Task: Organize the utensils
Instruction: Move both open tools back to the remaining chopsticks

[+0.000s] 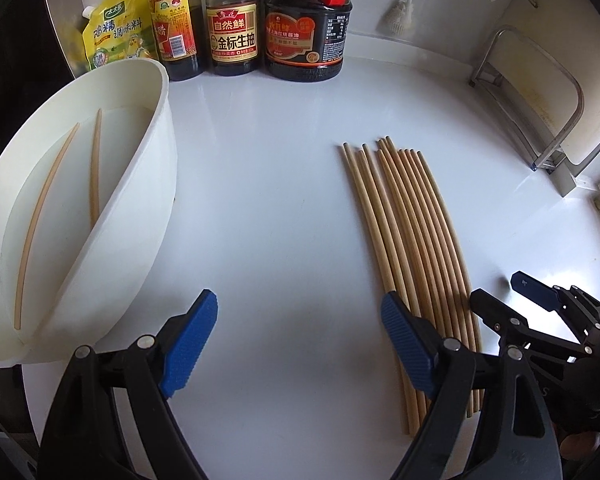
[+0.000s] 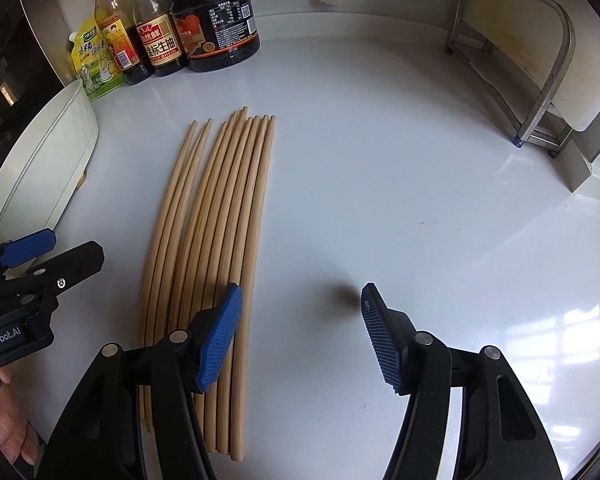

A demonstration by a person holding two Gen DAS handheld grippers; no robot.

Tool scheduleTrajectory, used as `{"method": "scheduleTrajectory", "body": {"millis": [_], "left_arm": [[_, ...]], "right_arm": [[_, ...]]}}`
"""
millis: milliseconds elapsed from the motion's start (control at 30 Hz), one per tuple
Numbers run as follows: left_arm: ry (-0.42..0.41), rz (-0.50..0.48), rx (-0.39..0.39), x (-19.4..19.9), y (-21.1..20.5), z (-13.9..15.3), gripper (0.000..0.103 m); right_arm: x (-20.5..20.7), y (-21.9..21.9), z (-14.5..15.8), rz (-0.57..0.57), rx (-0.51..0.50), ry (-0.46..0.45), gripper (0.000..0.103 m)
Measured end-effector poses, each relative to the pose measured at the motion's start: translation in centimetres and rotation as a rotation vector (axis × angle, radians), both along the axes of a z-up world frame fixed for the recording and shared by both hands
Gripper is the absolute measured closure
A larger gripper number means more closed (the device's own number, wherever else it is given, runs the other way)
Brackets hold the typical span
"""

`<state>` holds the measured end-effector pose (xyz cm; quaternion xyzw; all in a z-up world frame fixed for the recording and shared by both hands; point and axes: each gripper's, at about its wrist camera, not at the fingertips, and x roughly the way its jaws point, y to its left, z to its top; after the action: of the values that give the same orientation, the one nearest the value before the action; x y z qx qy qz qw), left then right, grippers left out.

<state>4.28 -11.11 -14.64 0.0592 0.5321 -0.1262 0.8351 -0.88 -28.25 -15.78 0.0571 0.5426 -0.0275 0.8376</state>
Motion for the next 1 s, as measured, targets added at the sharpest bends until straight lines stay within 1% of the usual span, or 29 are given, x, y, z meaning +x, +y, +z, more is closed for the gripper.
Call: {"method": "scheduleTrajectory", "body": {"millis": [267,767,1000], "left_arm": [[0.010,-0.009,-0.002,0.0,-0.3,-0.3,0.021],[0.039,-0.039,0.004,-0.5,-2.4,-2.0,0.021],[0.042,-0.029,0.019,-0.6,-2.6,-2.7,0.020]], "right_arm": [[-0.3,0.3,0.0,0.015,-0.031,-0.001,0.044],[-0.5,-1.9,0.1,-0.024,-0.053,-0.018,0.044],[-1.0,-2.6,0.2,-0.033,-0.055,-0.023,0.044]]}}
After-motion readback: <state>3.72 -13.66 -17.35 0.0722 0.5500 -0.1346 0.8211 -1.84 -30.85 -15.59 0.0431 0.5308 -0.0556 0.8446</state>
